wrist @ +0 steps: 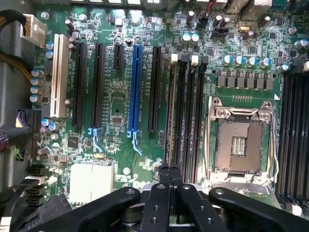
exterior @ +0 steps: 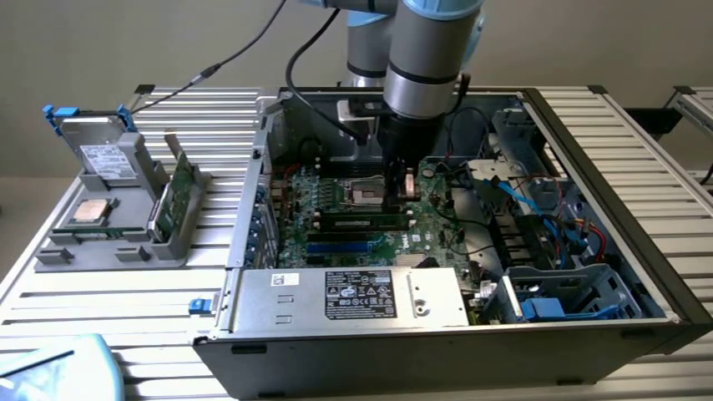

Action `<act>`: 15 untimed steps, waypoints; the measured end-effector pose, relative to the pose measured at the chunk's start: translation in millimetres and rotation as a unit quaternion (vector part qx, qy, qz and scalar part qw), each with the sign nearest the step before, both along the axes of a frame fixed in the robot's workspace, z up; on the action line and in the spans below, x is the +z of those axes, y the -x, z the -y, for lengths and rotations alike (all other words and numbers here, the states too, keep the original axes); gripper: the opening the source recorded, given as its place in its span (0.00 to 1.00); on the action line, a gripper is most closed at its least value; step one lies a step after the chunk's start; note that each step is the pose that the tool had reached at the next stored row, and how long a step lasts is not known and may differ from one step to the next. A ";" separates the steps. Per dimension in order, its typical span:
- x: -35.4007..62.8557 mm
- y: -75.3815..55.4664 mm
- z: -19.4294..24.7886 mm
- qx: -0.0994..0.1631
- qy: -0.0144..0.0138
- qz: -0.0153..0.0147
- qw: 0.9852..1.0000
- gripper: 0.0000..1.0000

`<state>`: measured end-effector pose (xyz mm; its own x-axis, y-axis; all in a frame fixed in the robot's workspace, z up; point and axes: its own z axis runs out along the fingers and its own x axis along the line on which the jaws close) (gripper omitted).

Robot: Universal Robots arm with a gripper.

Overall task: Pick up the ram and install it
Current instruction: 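Press down the ram until it locks into place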

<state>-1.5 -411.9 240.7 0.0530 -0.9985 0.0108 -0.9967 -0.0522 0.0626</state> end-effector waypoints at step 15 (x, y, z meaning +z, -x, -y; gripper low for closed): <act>-14.6 0.0 -0.8 0.000 0.000 0.000 1.000 0.11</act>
